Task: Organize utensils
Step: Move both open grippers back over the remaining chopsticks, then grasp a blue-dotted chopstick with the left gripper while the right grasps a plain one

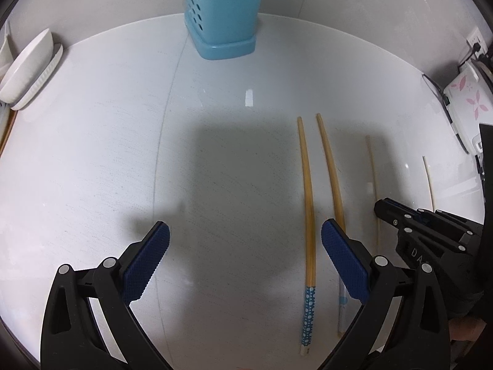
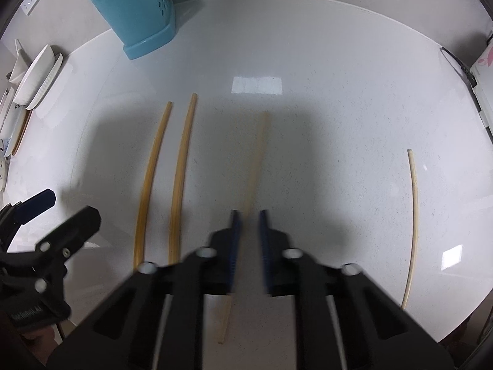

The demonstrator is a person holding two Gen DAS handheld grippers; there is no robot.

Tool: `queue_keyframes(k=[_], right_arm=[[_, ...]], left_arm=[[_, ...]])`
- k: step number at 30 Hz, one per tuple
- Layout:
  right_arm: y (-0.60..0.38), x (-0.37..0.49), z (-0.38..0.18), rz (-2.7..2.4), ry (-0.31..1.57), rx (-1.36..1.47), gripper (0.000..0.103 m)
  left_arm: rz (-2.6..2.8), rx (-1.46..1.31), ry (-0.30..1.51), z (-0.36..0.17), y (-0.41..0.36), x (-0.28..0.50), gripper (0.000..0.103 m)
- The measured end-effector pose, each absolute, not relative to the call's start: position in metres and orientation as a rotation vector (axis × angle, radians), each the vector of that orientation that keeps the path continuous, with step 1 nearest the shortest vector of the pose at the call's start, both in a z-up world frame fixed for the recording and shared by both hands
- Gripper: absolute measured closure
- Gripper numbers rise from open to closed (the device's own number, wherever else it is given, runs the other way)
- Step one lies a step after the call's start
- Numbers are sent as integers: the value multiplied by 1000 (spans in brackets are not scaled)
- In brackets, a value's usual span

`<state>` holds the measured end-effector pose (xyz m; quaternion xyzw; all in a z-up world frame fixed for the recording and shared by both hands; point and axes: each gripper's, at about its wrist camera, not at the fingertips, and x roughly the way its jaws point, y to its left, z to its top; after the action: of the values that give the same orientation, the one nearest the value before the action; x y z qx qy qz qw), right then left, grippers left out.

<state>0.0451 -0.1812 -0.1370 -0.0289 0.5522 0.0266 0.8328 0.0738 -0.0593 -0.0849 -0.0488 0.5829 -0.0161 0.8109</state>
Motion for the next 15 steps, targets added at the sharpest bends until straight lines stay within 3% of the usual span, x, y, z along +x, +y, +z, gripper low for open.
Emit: queue_keyframes(k=[8,12,15], right_arm=[[-198,38,-124,56,1156,-36,100],[-203,34,-118,59,1146,-29,100],[-208,29,-113,61,1137,-27,100]], left_arm=[[-28,-65,1291,-99,-78,69,9],[-17,-69,1320,-106,-82,69,15],[-3,-57,1336,-111,-85,74,27]])
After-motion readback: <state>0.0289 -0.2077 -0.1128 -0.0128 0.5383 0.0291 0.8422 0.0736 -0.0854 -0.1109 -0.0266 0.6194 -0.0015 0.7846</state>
